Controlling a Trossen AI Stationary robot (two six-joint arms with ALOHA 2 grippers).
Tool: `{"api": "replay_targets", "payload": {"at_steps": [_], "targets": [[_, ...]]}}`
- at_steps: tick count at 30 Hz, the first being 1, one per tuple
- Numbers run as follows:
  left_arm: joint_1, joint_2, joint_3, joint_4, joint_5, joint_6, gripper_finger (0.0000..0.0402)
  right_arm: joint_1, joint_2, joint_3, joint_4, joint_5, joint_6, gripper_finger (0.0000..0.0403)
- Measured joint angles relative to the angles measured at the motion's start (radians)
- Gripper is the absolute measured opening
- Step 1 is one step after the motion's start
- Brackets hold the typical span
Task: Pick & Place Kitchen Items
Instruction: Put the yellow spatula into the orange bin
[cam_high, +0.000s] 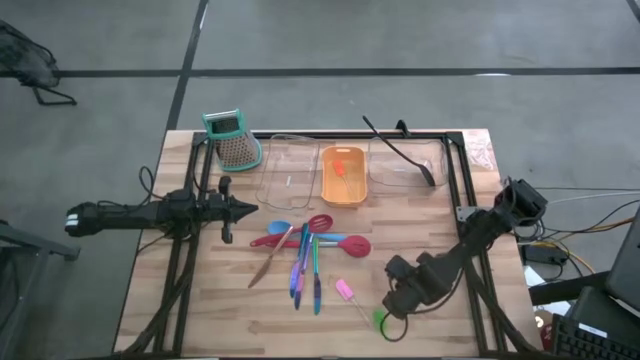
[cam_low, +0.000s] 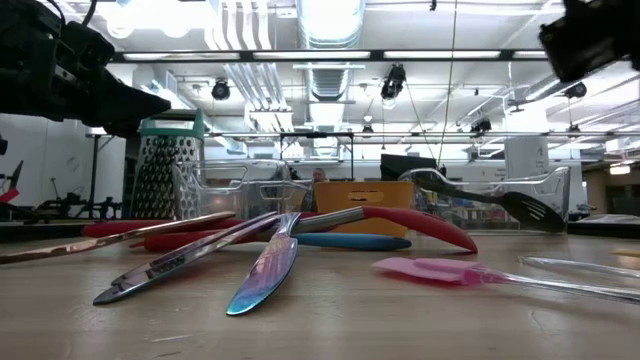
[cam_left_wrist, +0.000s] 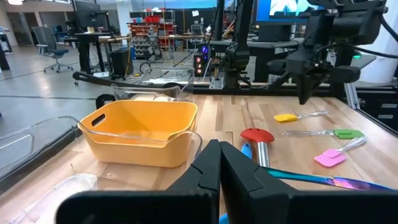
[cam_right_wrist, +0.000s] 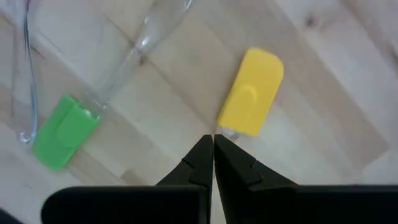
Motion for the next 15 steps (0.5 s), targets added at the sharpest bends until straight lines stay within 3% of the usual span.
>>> {"api": "replay_targets", "payload": {"at_steps": [7, 15], "targets": [[0.000, 0.000, 0.000, 0.002, 0.000, 0.000, 0.0005, 0.050, 0.003, -0.058, 0.029, -0.017, 0.141, 0.0098], [0.000, 0.000, 0.000, 0.002, 0.000, 0.000, 0.0005, 0.053, 0.003, -0.151, 0.166, -0.016, 0.160, 0.0189]]}}
